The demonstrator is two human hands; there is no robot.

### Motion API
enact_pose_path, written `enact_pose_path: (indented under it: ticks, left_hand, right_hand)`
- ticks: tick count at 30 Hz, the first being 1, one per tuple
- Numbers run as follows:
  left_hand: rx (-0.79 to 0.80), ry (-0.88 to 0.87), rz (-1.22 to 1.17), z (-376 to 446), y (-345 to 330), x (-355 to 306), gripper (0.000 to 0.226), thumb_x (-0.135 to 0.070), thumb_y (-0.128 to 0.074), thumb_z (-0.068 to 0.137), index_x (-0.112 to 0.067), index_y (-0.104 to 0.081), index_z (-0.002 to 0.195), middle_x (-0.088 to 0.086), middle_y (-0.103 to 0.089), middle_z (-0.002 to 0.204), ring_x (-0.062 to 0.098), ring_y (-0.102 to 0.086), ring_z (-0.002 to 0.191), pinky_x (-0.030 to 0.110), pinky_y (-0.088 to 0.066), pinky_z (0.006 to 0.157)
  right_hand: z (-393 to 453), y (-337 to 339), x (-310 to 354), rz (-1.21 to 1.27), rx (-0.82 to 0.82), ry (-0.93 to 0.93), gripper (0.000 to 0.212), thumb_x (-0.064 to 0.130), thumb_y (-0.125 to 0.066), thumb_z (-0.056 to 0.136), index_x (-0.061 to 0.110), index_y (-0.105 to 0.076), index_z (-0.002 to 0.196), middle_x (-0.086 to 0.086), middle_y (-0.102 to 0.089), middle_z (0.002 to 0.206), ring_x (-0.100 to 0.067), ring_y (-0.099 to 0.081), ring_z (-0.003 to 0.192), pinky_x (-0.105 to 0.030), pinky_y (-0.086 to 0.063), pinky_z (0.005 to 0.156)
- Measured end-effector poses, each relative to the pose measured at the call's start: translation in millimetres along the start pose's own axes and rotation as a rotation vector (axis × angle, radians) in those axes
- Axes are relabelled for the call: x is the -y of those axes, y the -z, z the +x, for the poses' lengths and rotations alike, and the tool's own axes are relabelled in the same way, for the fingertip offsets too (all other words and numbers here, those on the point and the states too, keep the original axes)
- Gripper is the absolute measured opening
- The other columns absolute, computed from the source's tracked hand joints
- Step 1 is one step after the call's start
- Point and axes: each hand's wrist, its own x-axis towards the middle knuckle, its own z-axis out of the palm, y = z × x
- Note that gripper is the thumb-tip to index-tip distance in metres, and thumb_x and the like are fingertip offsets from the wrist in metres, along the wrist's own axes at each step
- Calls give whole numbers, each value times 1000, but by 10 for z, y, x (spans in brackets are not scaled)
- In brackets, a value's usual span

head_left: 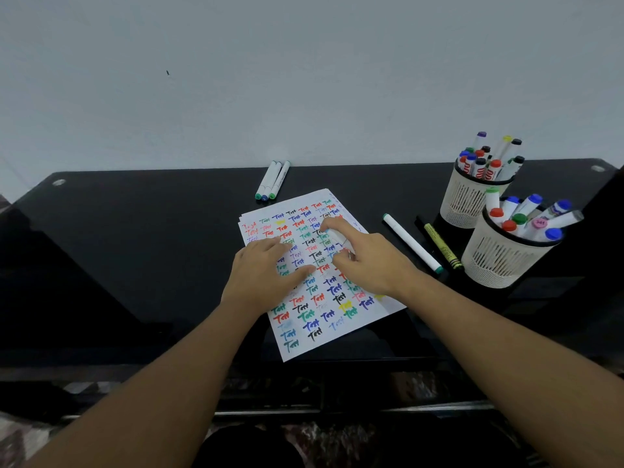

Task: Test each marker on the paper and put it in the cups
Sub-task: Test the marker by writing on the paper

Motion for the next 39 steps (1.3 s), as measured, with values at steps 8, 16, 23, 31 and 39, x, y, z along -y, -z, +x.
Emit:
enact_pose_path:
  ticks: [8, 16, 23, 31, 39]
  left_hand:
    - [3, 1, 1, 5, 3, 1, 86, -85, -47, 82, -29, -53, 146, -4, -46, 155, 16, -36, 144, 47, -27, 121]
    - [0, -2, -12, -1, 20, -3, 81, -83, -48, 84, -30, -54, 145, -5, -46, 154, 16, -36, 144, 46, -26, 121]
    - [-23, -2, -14, -3, 16, -6, 75, -78, -50, 86, -28, -59, 140, -2, -51, 150, 19, -42, 140, 48, -33, 118]
    - [-24, 3, -5, -2, 6, -20, 71, -73, -55, 87, -26, -60, 140, 0, -51, 151, 21, -43, 140, 46, -33, 117]
    - [-14, -9, 21, -15, 6, -28, 73, -73, -55, 87, -24, -59, 142, 0, -51, 152, 22, -44, 140, 47, -34, 117]
  right_hand:
    - [-50, 3, -41, 64, 2, -29, 48, 24, -46, 97, 57, -39, 131, -9, -58, 61, -17, -46, 47, -44, -48, 51]
    - [-50, 230, 24, 435, -151, -122, 43, 13, -36, 109, 41, -64, 125, -8, -65, 105, -17, -74, 82, -41, -62, 83]
    - [-308, 621, -10, 515, -241, -169, 35, 6, -64, 99, 28, -48, 121, -3, -75, 99, -15, -74, 93, -42, -59, 94]
    - [-831, 1186, 82, 429, -460, -186, 29, 51, -44, 109, 26, -59, 111, 8, -66, 69, -14, -63, 61, -39, -58, 70]
    - [-1026, 1640, -275, 7, -733, -287, 26, 40, -51, 108, 16, -48, 120, 6, -64, 83, -11, -67, 72, -35, -54, 61]
